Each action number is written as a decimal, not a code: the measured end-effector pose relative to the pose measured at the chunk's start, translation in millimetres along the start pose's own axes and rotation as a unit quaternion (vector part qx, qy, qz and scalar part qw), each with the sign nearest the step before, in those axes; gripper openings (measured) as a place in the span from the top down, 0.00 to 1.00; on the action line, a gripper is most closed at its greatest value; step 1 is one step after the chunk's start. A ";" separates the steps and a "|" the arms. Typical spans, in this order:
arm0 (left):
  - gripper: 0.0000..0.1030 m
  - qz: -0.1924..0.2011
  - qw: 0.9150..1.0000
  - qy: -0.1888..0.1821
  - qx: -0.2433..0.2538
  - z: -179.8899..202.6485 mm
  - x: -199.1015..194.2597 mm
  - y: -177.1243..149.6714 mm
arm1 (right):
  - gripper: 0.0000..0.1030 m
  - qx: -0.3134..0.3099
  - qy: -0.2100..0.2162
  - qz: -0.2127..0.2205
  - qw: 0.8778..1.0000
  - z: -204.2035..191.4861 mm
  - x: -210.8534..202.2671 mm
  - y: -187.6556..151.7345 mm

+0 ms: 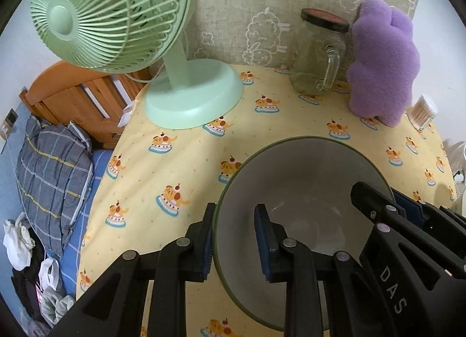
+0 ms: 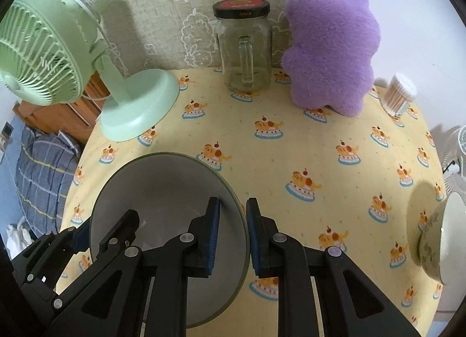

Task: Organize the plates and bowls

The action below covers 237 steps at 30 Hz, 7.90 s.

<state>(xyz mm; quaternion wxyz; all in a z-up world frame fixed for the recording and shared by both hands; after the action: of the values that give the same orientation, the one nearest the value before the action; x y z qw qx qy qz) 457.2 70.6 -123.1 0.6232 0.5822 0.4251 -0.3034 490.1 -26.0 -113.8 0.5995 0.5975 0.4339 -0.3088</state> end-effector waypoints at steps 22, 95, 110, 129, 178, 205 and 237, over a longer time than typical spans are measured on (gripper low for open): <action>0.77 0.041 0.999 -0.017 0.020 -15.6 -95.3 -50.2 | 0.79 0.016 -0.005 0.047 0.999 -11.0 -101.1 -56.3; 0.77 -0.042 0.991 -0.096 0.088 -22.1 -91.7 -193.7 | 0.79 0.087 -0.084 -0.020 0.992 -19.2 -119.2 -222.9; 0.73 -0.047 0.989 -0.092 0.101 -15.2 -85.8 -195.8 | 0.76 0.093 -0.092 -0.023 0.991 -12.5 -111.3 -225.6; 0.22 -0.025 0.987 -0.125 0.096 -32.9 -133.5 -194.9 | 0.24 0.106 -0.060 0.013 0.992 -30.1 -155.2 -228.0; 0.17 0.056 0.995 -0.080 0.037 210.0 -165.2 -110.2 | 0.15 0.034 -0.026 0.089 0.995 209.0 -208.2 -130.1; 0.24 0.044 0.994 -0.072 0.074 328.6 -72.5 -55.0 | 0.15 0.083 -0.062 0.086 0.991 335.1 -123.8 -65.2; 0.84 0.000 0.996 -0.041 0.076 334.3 -23.0 -58.6 | 0.75 0.098 -0.053 0.016 0.994 349.4 -61.8 -70.3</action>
<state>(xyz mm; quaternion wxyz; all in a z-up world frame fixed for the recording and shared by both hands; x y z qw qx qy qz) 454.6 -268.9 -143.2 0.5944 0.6148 0.3749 -0.3580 453.7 -385.8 -122.0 0.5654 0.6429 0.3592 -0.3715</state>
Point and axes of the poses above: each gripper's, at about its wrist camera, not at the fingertips, and x roughly the way its jaws point, z to its right, y to its top, the point moved 8 cm from there along x, roughly the way its jaws point, and after that the axes turned 1 degree about -x, right-handed, at the moved point
